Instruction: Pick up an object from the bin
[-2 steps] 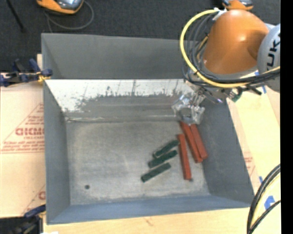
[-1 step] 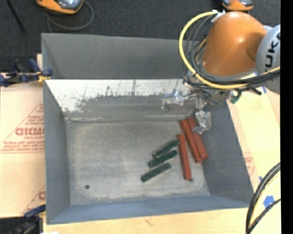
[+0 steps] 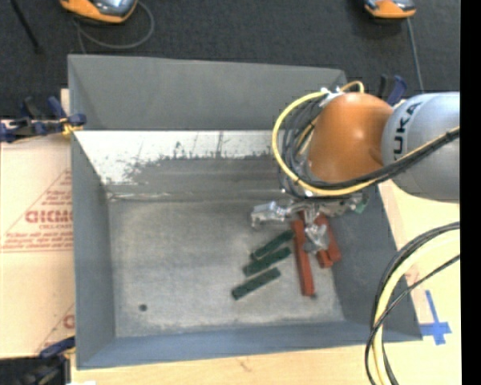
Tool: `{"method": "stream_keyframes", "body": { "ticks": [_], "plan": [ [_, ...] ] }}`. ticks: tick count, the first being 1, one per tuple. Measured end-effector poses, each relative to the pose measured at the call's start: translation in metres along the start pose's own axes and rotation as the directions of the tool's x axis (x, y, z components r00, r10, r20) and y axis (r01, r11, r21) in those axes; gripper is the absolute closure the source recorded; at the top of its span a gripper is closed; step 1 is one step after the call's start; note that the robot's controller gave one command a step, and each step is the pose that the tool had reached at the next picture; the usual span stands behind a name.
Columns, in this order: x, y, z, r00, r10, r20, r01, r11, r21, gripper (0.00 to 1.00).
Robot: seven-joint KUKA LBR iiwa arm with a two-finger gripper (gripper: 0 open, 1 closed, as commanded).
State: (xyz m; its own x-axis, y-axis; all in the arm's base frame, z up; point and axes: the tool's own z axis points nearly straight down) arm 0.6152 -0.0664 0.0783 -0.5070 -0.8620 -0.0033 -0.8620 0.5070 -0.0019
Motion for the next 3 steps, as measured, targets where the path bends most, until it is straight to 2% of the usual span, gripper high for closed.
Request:
{"method": "stream_keyframes", "body": {
  "ticks": [1,2,3],
  "plan": [
    [-0.0009,-0.0022,-0.0047,1.000,0.001,0.002,-0.001,1.000,0.006,1.00],
    [-0.0009,-0.0016,-0.0038,1.000,0.002,0.002,-0.002,1.000,0.004,0.00],
    [-0.0008,-0.0016,-0.0036,1.000,0.003,0.002,-0.003,1.000,0.004,1.00]
  ]
}}
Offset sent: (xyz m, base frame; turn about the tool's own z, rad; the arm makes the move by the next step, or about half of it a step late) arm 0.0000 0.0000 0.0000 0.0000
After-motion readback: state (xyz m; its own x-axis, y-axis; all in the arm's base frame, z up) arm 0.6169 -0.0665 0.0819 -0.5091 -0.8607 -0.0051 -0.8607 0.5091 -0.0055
